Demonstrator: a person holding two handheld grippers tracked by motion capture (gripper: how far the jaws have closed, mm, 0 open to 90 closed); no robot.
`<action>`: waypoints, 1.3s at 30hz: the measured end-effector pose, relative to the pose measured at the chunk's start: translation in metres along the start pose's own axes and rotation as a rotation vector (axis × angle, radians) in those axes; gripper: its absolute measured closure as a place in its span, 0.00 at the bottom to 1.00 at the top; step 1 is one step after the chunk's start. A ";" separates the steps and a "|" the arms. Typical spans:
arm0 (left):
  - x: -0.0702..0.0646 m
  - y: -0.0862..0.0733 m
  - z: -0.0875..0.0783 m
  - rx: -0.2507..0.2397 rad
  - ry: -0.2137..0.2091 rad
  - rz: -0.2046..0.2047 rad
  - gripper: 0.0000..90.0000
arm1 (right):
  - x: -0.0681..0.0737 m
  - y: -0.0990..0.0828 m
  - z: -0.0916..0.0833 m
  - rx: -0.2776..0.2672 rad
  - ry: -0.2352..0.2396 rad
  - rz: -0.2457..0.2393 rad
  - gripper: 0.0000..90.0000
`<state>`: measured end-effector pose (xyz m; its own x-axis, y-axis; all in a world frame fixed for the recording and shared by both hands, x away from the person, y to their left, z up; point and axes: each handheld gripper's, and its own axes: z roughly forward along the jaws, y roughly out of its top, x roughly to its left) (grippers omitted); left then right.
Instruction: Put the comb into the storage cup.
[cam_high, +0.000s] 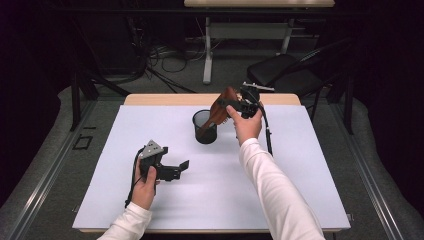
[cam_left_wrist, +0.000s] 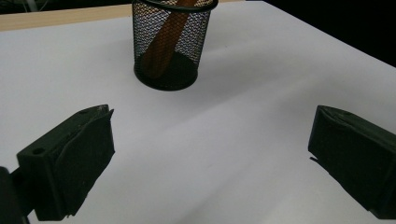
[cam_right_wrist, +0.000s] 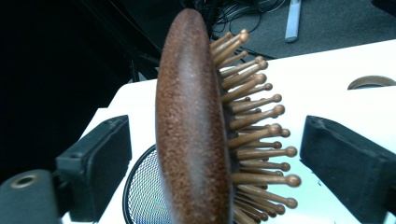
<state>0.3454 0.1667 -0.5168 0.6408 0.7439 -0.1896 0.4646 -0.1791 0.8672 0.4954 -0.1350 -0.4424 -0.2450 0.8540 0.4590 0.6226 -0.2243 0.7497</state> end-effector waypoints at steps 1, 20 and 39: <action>0.000 0.000 0.000 -0.001 -0.001 0.001 0.00 | 0.001 0.000 0.000 0.000 0.002 -0.001 0.06; -0.001 0.001 0.001 0.004 -0.003 0.008 0.00 | 0.002 0.001 -0.003 0.053 0.002 -0.045 0.00; 0.000 0.001 0.001 0.001 -0.008 0.004 0.00 | 0.003 0.004 -0.010 0.047 -0.007 -0.104 0.00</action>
<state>0.3462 0.1658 -0.5164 0.6478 0.7377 -0.1901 0.4629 -0.1829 0.8673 0.4893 -0.1377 -0.4329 -0.3052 0.8748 0.3764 0.6281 -0.1122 0.7700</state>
